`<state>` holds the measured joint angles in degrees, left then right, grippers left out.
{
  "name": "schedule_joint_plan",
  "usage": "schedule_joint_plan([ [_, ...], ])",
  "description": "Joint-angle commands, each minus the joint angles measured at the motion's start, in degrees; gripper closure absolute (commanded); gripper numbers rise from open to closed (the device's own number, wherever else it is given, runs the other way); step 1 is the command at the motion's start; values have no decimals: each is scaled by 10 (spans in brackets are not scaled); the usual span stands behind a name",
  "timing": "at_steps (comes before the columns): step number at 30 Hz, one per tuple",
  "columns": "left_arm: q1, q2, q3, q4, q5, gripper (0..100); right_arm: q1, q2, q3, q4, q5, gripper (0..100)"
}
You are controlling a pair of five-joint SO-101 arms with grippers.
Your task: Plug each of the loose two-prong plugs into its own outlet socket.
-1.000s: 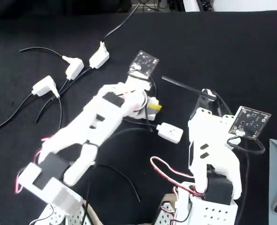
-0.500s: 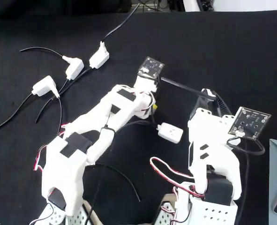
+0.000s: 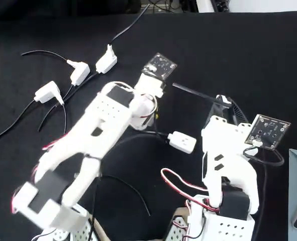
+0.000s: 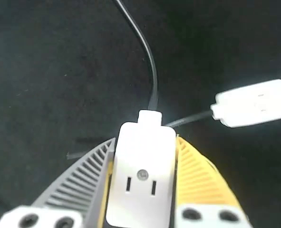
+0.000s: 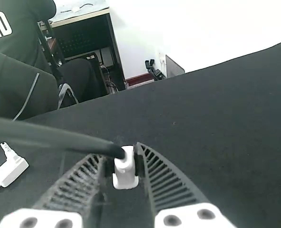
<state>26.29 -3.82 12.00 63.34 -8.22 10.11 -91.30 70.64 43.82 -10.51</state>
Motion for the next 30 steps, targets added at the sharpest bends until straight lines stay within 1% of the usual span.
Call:
schedule_joint_plan([
  [1,-18,-142,35,33,-4,967,-10,-3,-10,-8,2,985],
  [3,-44,-193,53,40,-4,919,-10,-3,-9,-7,2,985],
  [5,-84,-240,65,49,-2,834,-11,-7,0,-11,2,985],
  [8,-143,-302,94,52,32,725,-11,-7,6,-11,3,985],
  [10,-171,-336,114,53,37,691,-11,-7,6,-11,3,985],
  [13,-193,-371,147,53,37,690,-21,-7,7,-11,4,985],
  [16,-196,-392,195,53,35,690,-46,-7,8,-8,5,985],
  [23,-197,-400,295,47,-24,691,-51,-5,8,-7,6,985],
  [26,-215,-397,334,44,-46,691,-53,-4,9,-7,6,985],
  [28,-235,-396,365,21,-65,691,-53,-2,9,-7,6,985],
  [30,-262,-396,403,-23,-81,691,-53,-2,9,-7,6,985],
])
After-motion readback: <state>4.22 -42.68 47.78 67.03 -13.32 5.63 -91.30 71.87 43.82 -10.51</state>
